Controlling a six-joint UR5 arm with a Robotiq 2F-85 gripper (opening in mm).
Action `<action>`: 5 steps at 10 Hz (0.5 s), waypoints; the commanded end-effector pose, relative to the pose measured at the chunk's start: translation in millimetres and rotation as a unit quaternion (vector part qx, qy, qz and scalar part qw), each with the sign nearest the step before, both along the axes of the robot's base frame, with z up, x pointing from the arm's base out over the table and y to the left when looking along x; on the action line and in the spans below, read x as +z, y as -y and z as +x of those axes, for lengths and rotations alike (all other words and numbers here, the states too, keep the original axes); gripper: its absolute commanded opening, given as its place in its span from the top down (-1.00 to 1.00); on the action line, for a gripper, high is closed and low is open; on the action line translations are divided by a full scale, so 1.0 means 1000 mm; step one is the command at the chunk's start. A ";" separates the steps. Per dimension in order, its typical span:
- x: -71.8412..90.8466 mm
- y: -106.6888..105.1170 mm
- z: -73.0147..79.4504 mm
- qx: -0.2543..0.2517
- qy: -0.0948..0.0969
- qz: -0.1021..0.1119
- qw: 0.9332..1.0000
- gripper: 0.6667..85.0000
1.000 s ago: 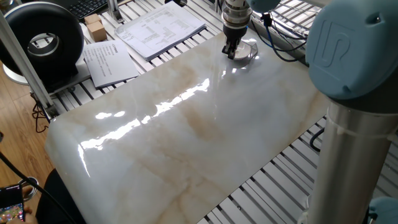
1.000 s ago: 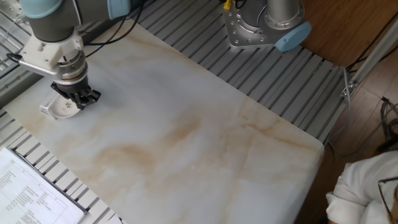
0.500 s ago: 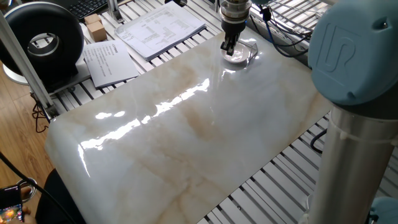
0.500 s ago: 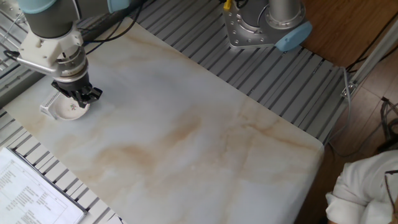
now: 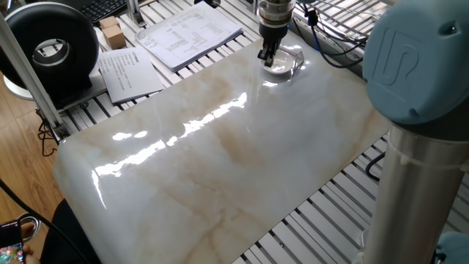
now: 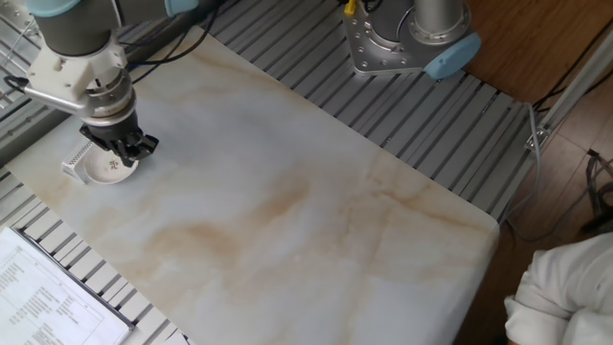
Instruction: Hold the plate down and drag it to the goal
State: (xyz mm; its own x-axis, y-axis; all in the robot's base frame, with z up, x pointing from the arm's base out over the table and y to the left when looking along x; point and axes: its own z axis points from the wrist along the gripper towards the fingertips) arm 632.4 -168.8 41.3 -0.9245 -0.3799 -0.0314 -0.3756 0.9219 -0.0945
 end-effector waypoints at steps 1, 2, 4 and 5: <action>-0.007 -0.008 0.002 0.002 0.003 0.016 1.000 0.15; -0.010 -0.005 0.002 0.005 0.005 0.014 1.000 0.12; -0.017 0.004 0.003 0.009 0.011 0.008 1.000 0.16; -0.021 0.010 0.003 0.012 0.014 0.004 1.000 0.21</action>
